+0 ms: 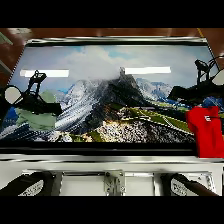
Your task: Fold the shirts.
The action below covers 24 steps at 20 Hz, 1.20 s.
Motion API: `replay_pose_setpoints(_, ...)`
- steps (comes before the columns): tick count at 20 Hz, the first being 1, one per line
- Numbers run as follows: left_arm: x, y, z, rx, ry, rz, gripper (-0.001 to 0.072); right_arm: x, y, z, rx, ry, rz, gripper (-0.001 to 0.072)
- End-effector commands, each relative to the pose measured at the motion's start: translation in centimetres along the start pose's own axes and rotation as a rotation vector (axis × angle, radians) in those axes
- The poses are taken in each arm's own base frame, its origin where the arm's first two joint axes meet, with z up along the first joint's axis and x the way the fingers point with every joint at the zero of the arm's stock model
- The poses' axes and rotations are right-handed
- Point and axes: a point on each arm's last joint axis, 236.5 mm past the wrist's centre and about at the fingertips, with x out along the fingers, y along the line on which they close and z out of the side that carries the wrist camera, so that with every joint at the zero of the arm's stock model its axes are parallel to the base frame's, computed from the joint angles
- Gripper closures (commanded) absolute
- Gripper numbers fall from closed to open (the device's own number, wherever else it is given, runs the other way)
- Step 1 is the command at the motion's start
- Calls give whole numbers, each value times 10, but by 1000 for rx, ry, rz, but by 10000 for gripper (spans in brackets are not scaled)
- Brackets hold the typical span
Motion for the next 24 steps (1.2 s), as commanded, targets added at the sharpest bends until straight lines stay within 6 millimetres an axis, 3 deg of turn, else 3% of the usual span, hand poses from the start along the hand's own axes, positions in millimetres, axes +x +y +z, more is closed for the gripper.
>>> replay_pose_setpoints(1,4,-2,20,-7,-73,-10,12,0,1,4,1,-18,2,38)
replay_pose_setpoints(9,8,3,21,-71,-73,6,15,0,0,7,-14,-30,-2,38)
replay_pose_setpoints(10,8,14,23,-107,-82,45,15,0,0,7,-23,-30,-2,38)
replay_pose_setpoints(13,0,82,17,-367,-98,151,-5,0,0,7,-43,-30,-2,38)
replay_pose_setpoints(16,-5,159,-5,-631,-101,181,-5,0,0,7,-43,-30,-2,38)
replay_pose_setpoints(18,0,193,-23,-741,-80,189,-5,0,0,8,-43,-34,-2,38)
replay_pose_setpoints(20,15,205,-33,-789,-41,157,-6,0,0,12,-43,-48,-2,38)
replay_pose_setpoints(24,68,203,-31,-792,25,83,-6,0,1,13,-42,-55,0,38)
